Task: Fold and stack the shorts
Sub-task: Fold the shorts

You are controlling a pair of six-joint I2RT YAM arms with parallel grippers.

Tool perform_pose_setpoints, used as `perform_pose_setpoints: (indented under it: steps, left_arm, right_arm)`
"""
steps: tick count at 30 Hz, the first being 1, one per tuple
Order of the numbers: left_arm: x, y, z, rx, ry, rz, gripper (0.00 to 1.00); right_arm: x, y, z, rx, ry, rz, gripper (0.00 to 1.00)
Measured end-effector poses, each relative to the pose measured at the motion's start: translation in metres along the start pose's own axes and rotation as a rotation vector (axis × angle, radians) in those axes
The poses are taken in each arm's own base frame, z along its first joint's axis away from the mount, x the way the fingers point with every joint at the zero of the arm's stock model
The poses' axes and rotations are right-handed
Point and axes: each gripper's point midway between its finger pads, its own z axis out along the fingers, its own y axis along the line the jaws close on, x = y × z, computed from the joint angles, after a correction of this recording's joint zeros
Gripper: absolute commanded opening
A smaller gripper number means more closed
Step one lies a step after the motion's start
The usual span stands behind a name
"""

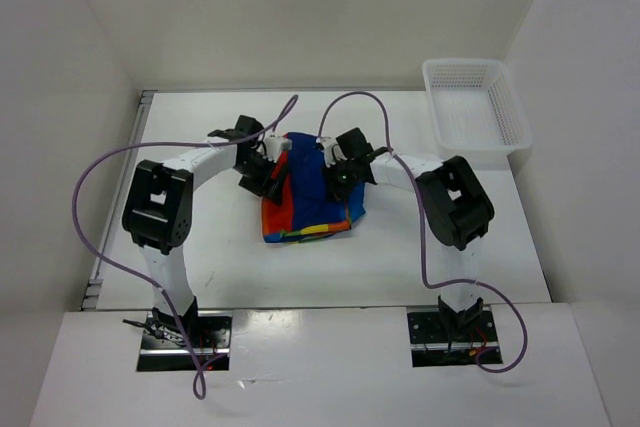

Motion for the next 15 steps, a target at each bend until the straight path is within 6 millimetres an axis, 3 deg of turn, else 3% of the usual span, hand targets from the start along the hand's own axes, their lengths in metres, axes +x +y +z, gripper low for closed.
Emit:
perform_pose_setpoints:
  steps: [3, 10, 15]
  left_arm:
    - [0.014, 0.004, 0.021, -0.027, 0.066, 0.001, 0.79]
    - [0.008, 0.006, 0.024, -0.086, 0.064, 0.037, 0.82]
    - [0.003, 0.006, 0.017, -0.111, 0.048, 0.058, 0.94]
  right_arm:
    - [0.0, -0.002, 0.001, -0.036, -0.006, 0.046, 0.0]
    - [-0.003, 0.001, 0.0, -0.057, -0.005, 0.038, 0.02]
    - [-0.024, 0.008, -0.021, -0.062, -0.012, 0.017, 0.19]
